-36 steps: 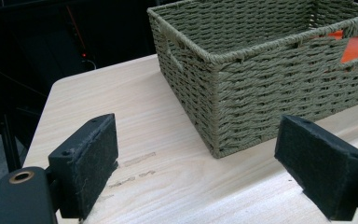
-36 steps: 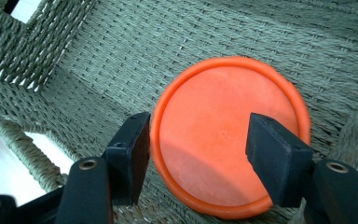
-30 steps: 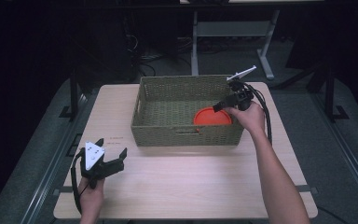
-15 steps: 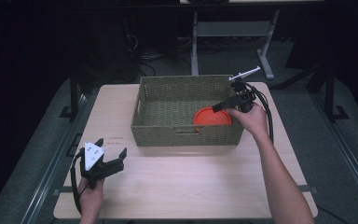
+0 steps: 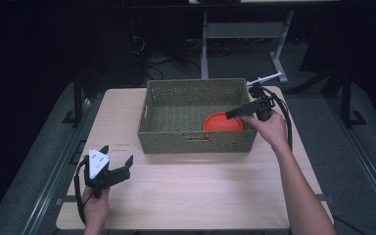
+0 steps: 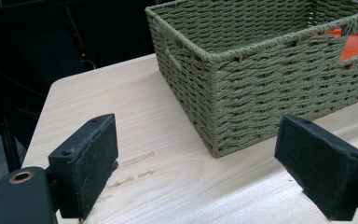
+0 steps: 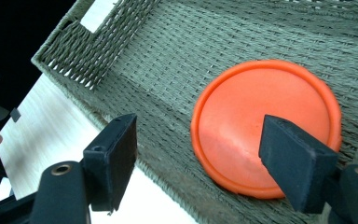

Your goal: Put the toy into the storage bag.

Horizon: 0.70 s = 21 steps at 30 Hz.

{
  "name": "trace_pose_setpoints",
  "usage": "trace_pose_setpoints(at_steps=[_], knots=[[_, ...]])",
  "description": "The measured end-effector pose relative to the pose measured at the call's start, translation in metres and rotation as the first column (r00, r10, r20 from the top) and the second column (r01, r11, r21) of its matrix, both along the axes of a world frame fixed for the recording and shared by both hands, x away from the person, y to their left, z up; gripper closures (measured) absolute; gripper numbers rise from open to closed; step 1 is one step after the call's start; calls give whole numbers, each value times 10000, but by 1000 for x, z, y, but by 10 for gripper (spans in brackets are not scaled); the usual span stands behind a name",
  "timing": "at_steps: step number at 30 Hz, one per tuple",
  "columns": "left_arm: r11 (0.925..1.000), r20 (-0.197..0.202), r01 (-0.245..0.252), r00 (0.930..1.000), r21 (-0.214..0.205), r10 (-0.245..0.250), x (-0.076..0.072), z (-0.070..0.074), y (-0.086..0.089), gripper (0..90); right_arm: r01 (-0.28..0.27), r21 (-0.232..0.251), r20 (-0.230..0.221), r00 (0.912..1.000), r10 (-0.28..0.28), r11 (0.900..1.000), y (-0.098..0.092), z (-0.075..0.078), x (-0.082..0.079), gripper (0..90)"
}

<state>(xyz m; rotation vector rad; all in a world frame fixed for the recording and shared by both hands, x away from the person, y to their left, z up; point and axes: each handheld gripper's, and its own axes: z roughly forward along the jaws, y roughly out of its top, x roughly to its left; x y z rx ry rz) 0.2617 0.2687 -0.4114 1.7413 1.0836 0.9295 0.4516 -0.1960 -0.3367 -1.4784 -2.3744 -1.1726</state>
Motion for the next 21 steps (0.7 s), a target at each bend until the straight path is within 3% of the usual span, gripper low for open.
trace_pose_setpoints(at_steps=[21], knots=[[10000,-18,-1,10000,57,1,0,0,-1,128,-710,575,535,9963,679,9958,-17,7,-44,257]])
